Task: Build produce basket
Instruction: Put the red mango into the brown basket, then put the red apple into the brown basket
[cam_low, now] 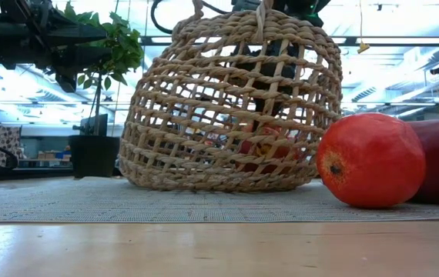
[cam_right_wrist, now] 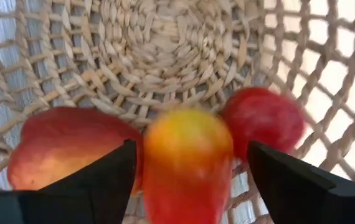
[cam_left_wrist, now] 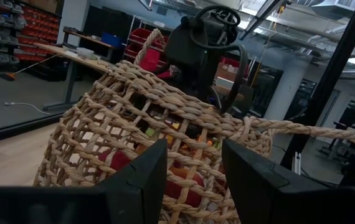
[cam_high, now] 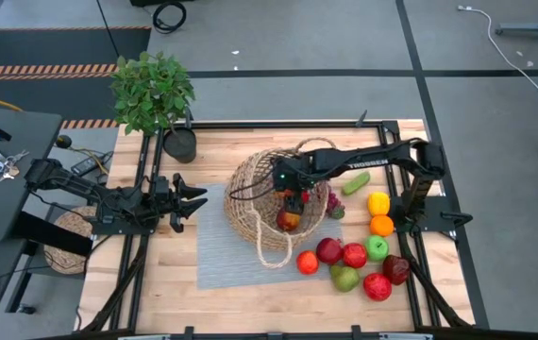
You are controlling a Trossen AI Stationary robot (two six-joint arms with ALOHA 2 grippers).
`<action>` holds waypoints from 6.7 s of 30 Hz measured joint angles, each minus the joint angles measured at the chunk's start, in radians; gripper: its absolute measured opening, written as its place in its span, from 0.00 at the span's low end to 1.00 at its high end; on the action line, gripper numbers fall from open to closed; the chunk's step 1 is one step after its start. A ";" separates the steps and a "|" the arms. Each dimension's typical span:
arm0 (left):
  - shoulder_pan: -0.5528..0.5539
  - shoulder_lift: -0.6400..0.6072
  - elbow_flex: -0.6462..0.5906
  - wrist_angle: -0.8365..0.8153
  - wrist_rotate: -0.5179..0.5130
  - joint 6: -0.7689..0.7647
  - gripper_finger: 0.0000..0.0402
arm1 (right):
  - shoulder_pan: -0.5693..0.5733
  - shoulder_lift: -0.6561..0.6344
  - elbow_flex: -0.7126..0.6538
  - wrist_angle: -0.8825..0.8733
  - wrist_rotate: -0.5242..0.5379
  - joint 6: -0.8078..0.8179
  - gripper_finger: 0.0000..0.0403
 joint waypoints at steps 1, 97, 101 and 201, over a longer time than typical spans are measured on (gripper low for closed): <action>0.000 0.000 0.000 0.000 0.000 0.000 0.40 | 0.000 0.000 0.000 -0.005 0.000 0.000 0.80; 0.000 0.000 0.000 0.000 0.000 0.000 0.40 | 0.632 -0.044 -0.108 0.179 0.235 0.796 0.86; 0.000 0.000 0.000 0.000 0.000 0.000 0.40 | 0.632 0.015 -0.061 0.095 0.246 0.845 0.86; 0.000 0.000 0.000 0.000 0.000 0.000 0.40 | 0.552 -0.364 0.159 0.116 0.382 0.317 0.85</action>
